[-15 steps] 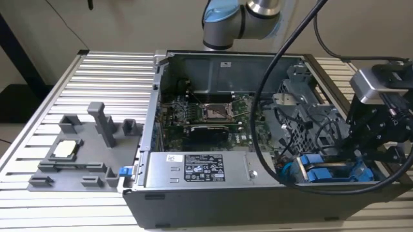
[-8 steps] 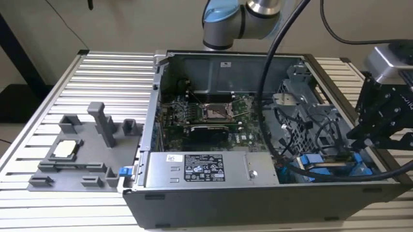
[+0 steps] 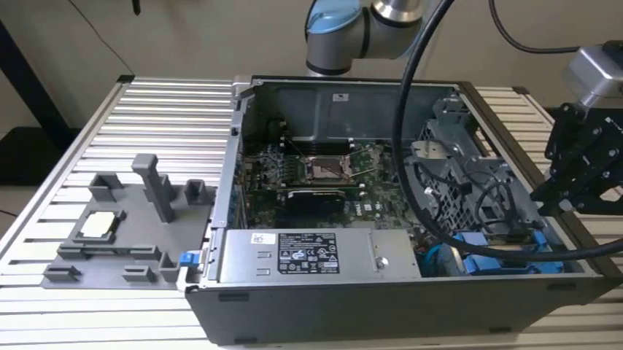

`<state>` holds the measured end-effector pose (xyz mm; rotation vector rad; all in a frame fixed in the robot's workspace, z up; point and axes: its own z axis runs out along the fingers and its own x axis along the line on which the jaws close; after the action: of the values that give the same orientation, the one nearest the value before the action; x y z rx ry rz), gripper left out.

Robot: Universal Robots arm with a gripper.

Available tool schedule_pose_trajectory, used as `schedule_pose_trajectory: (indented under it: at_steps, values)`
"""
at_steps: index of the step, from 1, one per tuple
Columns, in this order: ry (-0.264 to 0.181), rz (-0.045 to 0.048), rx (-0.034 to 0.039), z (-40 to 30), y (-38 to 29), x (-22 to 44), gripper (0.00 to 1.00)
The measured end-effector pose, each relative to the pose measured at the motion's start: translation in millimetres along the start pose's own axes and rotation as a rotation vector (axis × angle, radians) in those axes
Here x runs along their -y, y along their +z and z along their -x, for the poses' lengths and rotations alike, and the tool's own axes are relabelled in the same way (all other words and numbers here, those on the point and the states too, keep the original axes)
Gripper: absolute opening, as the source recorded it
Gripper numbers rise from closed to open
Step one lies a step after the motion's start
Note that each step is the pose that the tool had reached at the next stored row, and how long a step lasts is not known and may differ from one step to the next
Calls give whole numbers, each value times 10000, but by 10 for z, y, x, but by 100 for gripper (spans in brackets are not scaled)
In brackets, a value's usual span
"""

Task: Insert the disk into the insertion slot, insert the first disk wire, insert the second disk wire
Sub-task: 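Insert the first disk wire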

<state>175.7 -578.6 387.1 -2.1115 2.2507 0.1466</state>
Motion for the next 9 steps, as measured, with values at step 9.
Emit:
schedule_pose_trajectory:
  at_steps: [9]
  values:
    - [0, -1, -18, 103, 9, -8, 27]
